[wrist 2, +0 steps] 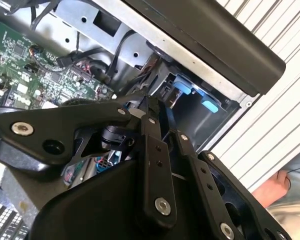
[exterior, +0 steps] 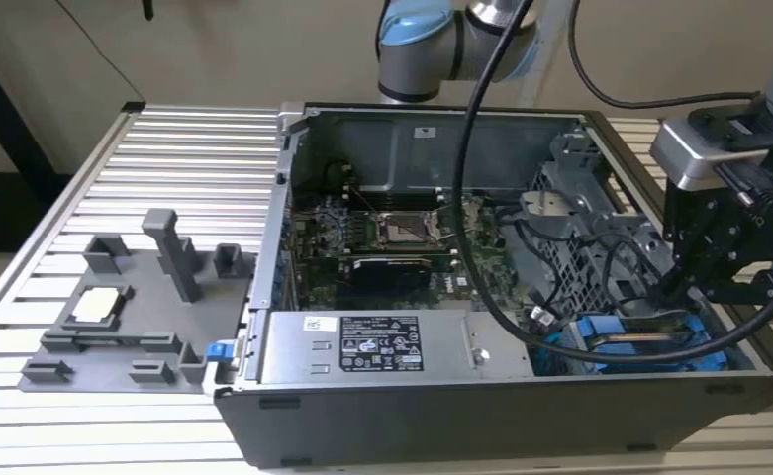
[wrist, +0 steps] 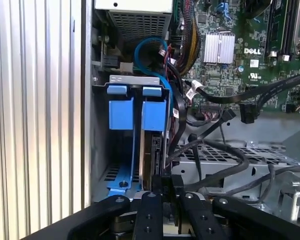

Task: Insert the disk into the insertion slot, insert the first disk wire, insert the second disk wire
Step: 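Insert the first disk wire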

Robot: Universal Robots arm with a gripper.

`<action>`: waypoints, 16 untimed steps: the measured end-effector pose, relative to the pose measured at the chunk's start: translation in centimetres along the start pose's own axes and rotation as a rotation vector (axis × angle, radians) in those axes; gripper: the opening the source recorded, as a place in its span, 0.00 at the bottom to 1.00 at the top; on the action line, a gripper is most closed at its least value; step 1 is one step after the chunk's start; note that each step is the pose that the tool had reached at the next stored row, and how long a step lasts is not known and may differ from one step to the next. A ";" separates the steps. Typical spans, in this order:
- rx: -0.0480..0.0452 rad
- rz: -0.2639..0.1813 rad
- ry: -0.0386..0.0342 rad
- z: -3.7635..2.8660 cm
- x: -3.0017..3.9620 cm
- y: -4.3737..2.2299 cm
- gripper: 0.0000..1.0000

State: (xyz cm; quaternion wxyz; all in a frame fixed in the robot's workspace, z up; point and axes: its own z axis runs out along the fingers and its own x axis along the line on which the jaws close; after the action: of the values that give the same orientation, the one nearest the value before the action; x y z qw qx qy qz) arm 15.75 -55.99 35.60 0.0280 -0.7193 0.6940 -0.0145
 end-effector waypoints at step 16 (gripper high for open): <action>-0.0023 0.005 0.0002 0.97 0.45 0.00 0.19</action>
State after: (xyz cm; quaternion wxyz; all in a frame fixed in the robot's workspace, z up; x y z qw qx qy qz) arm 15.82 -56.42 34.62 0.0271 -0.7174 0.6960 -0.0137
